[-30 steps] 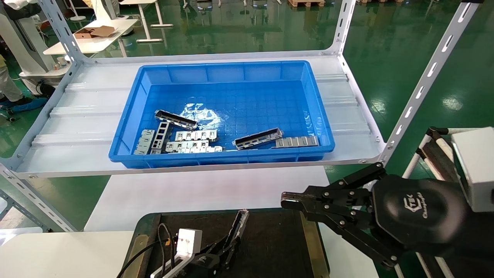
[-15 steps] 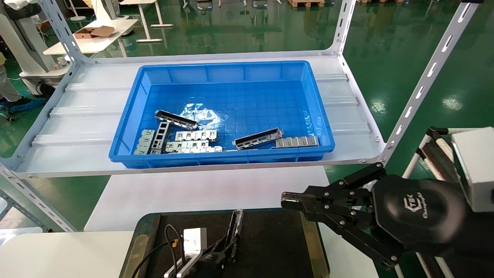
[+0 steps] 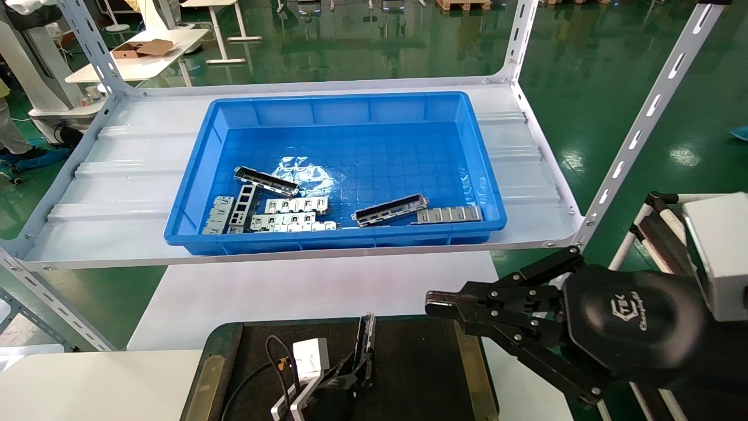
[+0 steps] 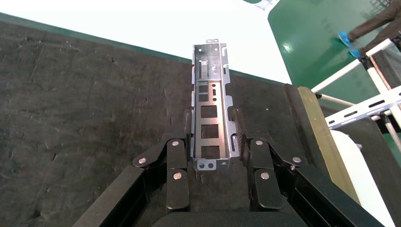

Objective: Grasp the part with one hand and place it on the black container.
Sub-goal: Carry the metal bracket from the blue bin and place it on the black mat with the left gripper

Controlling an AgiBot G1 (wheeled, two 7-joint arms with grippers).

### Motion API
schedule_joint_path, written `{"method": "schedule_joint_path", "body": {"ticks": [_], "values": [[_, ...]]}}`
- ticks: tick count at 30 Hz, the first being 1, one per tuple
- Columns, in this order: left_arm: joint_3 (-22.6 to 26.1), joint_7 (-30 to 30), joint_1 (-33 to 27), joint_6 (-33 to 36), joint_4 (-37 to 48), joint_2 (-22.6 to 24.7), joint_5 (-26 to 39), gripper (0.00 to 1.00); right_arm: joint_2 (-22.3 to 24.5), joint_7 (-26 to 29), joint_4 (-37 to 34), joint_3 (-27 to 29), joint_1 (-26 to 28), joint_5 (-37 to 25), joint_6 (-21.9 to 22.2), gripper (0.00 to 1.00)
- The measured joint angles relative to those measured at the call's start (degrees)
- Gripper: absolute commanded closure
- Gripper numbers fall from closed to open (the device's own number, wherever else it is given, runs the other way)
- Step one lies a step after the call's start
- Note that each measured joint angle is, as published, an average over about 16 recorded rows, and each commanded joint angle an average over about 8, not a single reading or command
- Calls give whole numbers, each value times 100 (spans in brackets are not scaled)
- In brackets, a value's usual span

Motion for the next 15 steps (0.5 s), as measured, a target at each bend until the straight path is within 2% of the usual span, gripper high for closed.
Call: {"method": "schedule_joint_path", "body": {"ticks": [15], "values": [[-148, -348, 98, 226, 548, 249, 350, 100, 0, 0, 0, 0, 0, 0, 0, 100]]}}
